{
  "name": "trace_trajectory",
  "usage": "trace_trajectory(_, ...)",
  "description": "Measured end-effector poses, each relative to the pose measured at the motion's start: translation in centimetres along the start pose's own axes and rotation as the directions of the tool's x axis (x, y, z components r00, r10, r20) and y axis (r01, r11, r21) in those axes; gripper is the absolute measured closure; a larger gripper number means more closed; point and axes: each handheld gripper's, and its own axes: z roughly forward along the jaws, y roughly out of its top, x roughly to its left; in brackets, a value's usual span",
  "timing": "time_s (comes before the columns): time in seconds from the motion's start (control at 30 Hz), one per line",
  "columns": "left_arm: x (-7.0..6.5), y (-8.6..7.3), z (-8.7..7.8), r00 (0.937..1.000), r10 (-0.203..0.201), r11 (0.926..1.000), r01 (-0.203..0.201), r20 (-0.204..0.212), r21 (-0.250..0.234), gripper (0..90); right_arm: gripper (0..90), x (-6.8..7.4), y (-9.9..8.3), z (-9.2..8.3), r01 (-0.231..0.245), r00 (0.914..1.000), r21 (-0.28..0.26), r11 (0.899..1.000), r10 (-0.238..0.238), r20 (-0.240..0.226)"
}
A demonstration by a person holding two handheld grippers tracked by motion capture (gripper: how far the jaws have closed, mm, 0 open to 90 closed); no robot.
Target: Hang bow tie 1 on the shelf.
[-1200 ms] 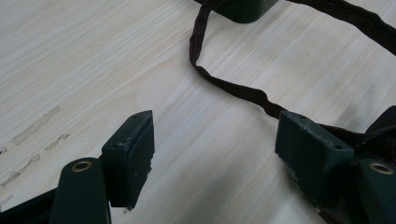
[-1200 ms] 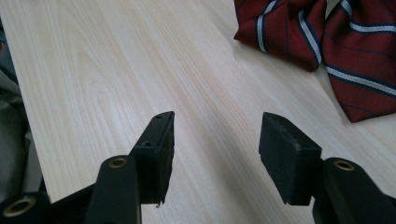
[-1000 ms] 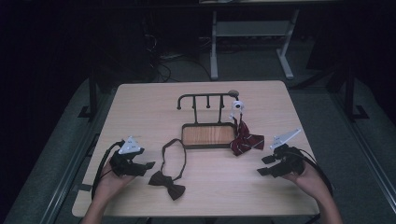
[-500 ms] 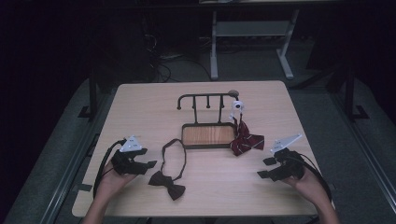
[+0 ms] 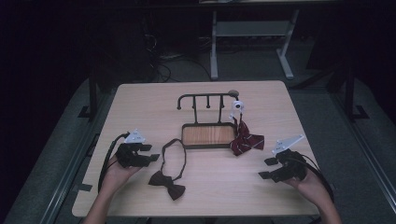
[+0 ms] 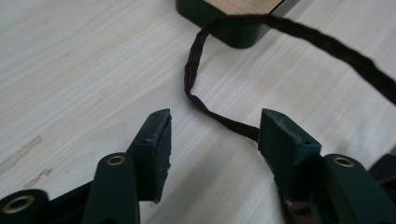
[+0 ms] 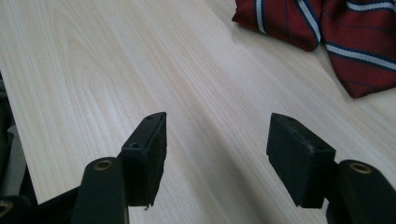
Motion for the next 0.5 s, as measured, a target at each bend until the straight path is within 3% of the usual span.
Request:
trace_trajectory(0.07, 0.0, 0.3, 0.4, 0.9996, -0.027, 0.9996, 0.027, 0.012, 0.013, 47.7, 37.8, 0.1, 0.0, 0.0, 0.009, 1.0, 0.002, 1.0, -0.009, 0.002)
trace_trajectory(0.17, 0.2, 1.1, 1.0, 0.9994, -0.025, 0.9995, 0.025, 0.022, 0.022, 50.9, 37.8, 0.1, 0.0, 0.0, 0.009, 0.9999, 0.007, 1.0, -0.009, 0.007)
trace_trajectory(0.27, 0.1, 1.9, 1.8, 0.9995, -0.03, 0.999, 0.029, 0.014, 0.034, 52.2, 37.9, 0.1, 0.0, -0.1, 0.009, 0.9999, 0.007, 1.0, -0.009, 0.012)
trace_trajectory(0.37, 0.2, 2.8, 2.8, 0.9999, -0.008, 0.9967, 0.009, -0.012, 0.081, 51.0, 39.0, 0.2, 0.0, -0.3, 0.021, 0.9997, -0.005, 1.0, -0.021, 0.009)
trace_trajectory(0.5, 0.5, 3.0, 3.3, 0.9996, -0.022, 0.9959, 0.024, -0.017, 0.087, 52.8, 39.0, 0.2, 0.1, -0.3, 0.027, 0.9996, -0.003, 1.0, -0.027, 0.008)
